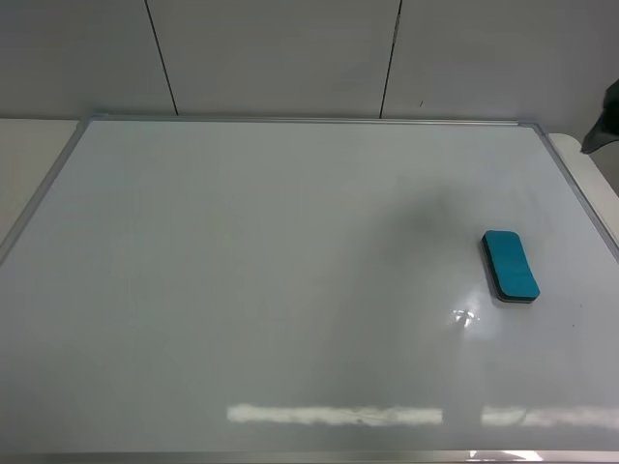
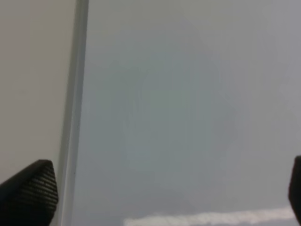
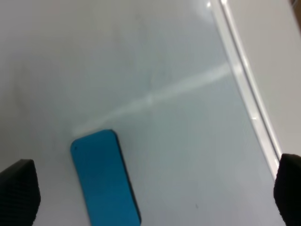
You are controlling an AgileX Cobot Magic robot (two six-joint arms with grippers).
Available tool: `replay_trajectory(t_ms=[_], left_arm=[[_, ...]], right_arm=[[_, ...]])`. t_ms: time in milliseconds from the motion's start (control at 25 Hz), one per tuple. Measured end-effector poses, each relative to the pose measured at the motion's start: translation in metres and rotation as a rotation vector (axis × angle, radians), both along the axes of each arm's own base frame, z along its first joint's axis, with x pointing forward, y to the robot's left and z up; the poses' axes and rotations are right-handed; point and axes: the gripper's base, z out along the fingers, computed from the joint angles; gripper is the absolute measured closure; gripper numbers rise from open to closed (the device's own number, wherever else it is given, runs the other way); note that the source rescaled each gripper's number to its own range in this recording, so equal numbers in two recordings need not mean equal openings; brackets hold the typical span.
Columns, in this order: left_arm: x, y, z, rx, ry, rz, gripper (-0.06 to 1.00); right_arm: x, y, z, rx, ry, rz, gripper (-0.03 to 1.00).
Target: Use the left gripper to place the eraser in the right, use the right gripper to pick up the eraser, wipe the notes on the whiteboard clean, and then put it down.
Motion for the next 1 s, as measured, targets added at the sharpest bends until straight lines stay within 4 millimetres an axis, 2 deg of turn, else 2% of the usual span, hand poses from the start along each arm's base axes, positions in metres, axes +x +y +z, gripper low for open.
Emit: replay_trajectory(t_ms=[120, 240, 400, 560, 640, 680, 720, 800, 880, 1000], left_arm=[[0.000, 0.000, 0.000, 0.000, 0.000, 0.000, -0.05], [0.000, 0.000, 0.000, 0.000, 0.000, 0.000, -0.05], [0.000, 0.000, 0.000, 0.000, 0.000, 0.000, -0.05], [0.000, 0.000, 0.000, 0.000, 0.000, 0.000, -0.05], [0.000, 0.000, 0.000, 0.000, 0.000, 0.000, -0.05], [0.000, 0.000, 0.000, 0.000, 0.000, 0.000, -0.05], [0.000, 0.000, 0.000, 0.000, 0.000, 0.000, -0.05], [0.000, 0.000, 0.000, 0.000, 0.000, 0.000, -0.05], [0.000, 0.000, 0.000, 0.000, 0.000, 0.000, -0.05], [0.000, 0.000, 0.000, 0.000, 0.000, 0.000, -0.05]], right_arm=[[-0.044, -0.012, 0.035, -0.026, -0.109, -0.081, -0.03], [-0.094, -0.006, 0.059, -0.042, -0.179, -0.100, -0.03], [-0.163, 0.017, 0.077, -0.071, -0.298, -0.035, -0.03], [-0.221, 0.038, 0.081, -0.136, -0.455, 0.026, -0.03], [-0.244, 0.047, 0.079, -0.161, -0.510, 0.065, -0.03], [-0.244, 0.047, 0.079, -0.161, -0.510, 0.065, -0.03], [-0.261, 0.057, 0.075, -0.163, -0.564, 0.117, -0.03], [-0.274, 0.063, 0.072, -0.177, -0.617, 0.157, -0.03], [-0.282, 0.066, 0.065, -0.199, -0.644, 0.170, -0.03], [-0.284, 0.068, 0.045, -0.193, -0.644, 0.181, -0.03]])
